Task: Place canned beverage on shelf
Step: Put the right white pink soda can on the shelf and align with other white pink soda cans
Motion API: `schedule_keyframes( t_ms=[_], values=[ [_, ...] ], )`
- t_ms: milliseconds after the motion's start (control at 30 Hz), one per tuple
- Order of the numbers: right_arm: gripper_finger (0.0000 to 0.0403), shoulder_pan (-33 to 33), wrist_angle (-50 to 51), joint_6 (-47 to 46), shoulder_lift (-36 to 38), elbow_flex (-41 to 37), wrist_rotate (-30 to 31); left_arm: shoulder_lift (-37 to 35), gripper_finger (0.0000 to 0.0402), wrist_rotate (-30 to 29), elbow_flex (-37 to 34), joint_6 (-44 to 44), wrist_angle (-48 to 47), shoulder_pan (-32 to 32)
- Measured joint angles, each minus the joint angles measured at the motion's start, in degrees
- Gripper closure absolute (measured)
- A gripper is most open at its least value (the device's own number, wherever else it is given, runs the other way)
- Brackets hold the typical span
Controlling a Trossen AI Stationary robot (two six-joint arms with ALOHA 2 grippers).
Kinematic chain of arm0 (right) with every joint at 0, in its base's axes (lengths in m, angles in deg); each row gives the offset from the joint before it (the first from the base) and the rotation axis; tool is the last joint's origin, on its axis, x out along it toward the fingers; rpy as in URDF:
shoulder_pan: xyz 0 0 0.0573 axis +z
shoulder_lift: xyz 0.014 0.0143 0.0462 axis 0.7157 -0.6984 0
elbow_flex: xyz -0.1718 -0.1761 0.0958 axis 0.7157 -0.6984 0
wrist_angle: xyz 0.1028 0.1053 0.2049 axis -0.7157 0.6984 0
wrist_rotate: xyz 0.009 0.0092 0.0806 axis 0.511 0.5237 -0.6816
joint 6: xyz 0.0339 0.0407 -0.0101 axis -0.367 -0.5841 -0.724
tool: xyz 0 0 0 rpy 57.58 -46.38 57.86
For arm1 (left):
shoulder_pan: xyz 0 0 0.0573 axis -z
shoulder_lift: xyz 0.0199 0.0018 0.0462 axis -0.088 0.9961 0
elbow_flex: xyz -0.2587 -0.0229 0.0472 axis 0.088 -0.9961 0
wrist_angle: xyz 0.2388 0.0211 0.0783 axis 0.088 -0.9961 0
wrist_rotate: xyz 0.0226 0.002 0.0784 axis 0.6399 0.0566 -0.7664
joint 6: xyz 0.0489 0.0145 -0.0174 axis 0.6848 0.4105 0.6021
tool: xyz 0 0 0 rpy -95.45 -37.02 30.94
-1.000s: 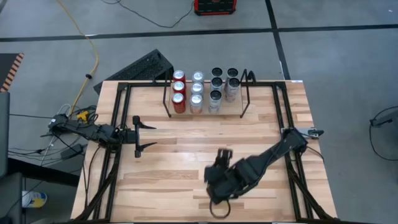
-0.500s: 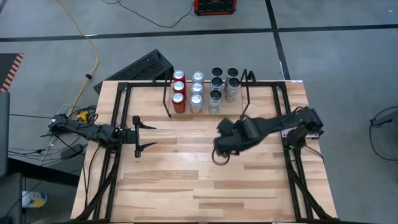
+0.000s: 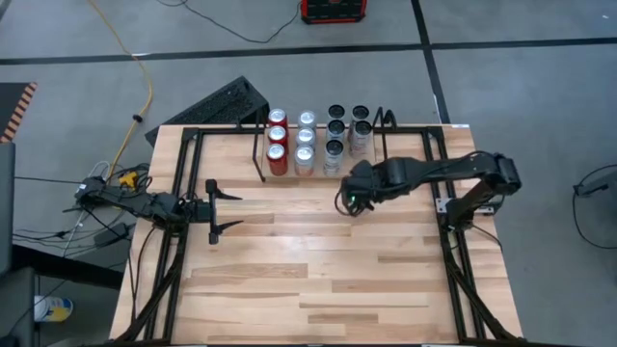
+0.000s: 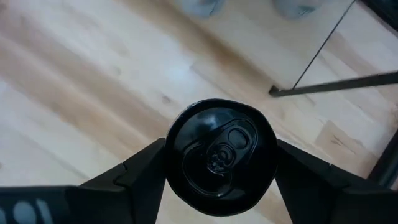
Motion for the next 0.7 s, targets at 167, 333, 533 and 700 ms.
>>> schedule_keyframes(
  t_ms=[167, 333, 533, 700],
  values=[
    [0.0116, -3.76, -3.94, 1.38, 2.47, -0.25, 0.57, 0.0, 0.0104, 0.0, -0.01, 0.0, 0.0, 0.01],
    [0.0114, -8.49, -4.68, 3.1, 3.28, -0.22, 0.01, 0.0, 0.0104, 0.01, -0.02, 0.0, 0.0, 0.01],
    [0.0113, -13.4, -8.26, 7.59, 2.97, -0.22, -0.11, 0.0, 0.0104, 0.0, -0.02, 0.0, 0.0, 0.01],
    [0.0113, -15.79, -9.23, 9.23, 2.32, -0.2, -1.17, 0.0, 0.0104, 0.02, -0.01, 0.0, 0.0, 0.01]
  ],
)
